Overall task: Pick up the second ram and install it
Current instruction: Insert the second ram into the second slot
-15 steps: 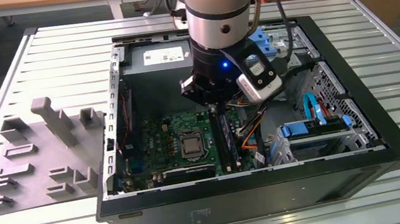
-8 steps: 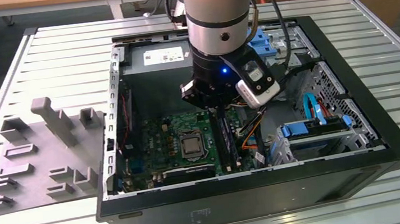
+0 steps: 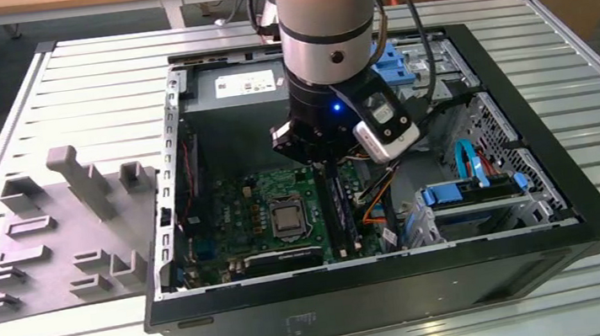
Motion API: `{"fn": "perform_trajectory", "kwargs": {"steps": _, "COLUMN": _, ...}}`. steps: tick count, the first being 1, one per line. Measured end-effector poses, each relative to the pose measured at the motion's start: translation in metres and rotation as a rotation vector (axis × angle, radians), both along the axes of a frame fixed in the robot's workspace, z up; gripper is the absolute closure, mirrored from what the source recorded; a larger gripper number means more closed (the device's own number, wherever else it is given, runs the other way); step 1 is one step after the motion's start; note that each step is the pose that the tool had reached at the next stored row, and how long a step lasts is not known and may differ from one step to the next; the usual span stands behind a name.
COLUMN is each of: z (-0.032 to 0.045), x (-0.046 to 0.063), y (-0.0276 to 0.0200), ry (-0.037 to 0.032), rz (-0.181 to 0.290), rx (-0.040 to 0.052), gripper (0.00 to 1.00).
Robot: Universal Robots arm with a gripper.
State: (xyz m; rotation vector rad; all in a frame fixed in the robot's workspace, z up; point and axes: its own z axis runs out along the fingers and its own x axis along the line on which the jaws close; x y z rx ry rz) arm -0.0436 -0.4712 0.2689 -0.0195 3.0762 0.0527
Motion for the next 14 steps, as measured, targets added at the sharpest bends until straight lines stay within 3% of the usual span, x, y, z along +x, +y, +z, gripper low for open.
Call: {"fn": "perform_trajectory", "kwargs": {"steps": 14, "z": -0.0098, "x": 0.0010, "y": -0.0010, "ry": 0.0002, "rz": -0.045, "rx": 0.0031, "gripper": 0.88}}
